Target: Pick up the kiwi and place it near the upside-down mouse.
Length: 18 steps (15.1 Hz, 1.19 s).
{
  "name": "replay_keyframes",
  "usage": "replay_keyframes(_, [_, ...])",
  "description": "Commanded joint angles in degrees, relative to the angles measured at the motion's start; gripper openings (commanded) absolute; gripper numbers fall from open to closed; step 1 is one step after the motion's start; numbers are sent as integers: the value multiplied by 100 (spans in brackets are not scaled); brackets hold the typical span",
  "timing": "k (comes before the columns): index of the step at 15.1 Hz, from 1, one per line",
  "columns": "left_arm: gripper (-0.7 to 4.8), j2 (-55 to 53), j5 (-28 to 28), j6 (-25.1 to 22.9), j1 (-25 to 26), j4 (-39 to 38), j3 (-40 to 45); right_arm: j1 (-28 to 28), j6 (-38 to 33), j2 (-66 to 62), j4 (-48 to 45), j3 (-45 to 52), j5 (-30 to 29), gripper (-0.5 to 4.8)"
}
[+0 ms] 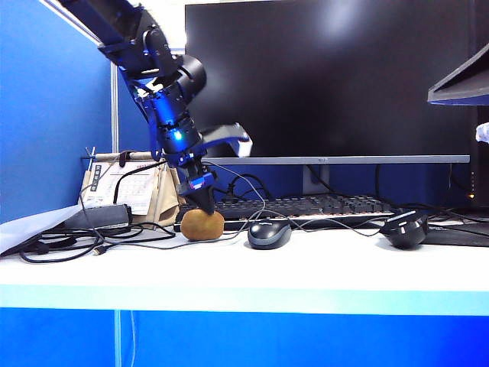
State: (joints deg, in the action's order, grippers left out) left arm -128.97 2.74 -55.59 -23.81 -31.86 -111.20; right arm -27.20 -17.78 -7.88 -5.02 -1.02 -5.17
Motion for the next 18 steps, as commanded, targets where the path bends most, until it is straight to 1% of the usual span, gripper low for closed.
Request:
replay_keyframes(1, [479, -208, 114, 450, 17, 184, -35, -7, -22, -2, -33, -28, 15, 414])
replay_keyframes(2, [479, -315, 160, 542, 17, 74, -35, -7, -22, -2, -15, -28, 15, 414])
replay_keyframes(4, [479, -463, 249, 533, 4, -28, -33, -7, -22, -2, 39, -28, 17, 414])
replay_keyframes(5, [479, -476, 245, 555, 2, -22, -33, -7, -22, -2, 46, -28, 35, 414])
replay_keyframes(7, [479, -470, 184, 774, 7, -87, -35, -7, -20, -2, 48, -28, 61, 414])
replay_keyframes(10, [479, -470, 90, 787, 7, -321, -35, -7, -22, -2, 48, -28, 59, 414])
replay_keyframes(11, [479, -457, -232, 940, -17, -538, -37, -7, -24, -2, 46, -28, 57, 414])
replay_keyframes(12, [479, -424, -476, 911, -24, -717, -35, -7, -24, 0, 44, -28, 57, 414])
replay_keyframes(13, [460, -409, -520, 916, -22, -719, -37, -7, -24, 0, 50, -28, 55, 414])
replay_keyframes(15, [366, -407, -518, 942, -28, -581, -37, -7, -33, 0, 59, -28, 52, 414])
replay_keyframes(17, [361, -409, -487, 1032, -83, -407, -35, -7, -50, 0, 138, -28, 48, 414])
replay_keyframes(18, [312, -409, -485, 1075, -144, -291, -35, -9, -52, 0, 214, -28, 31, 414])
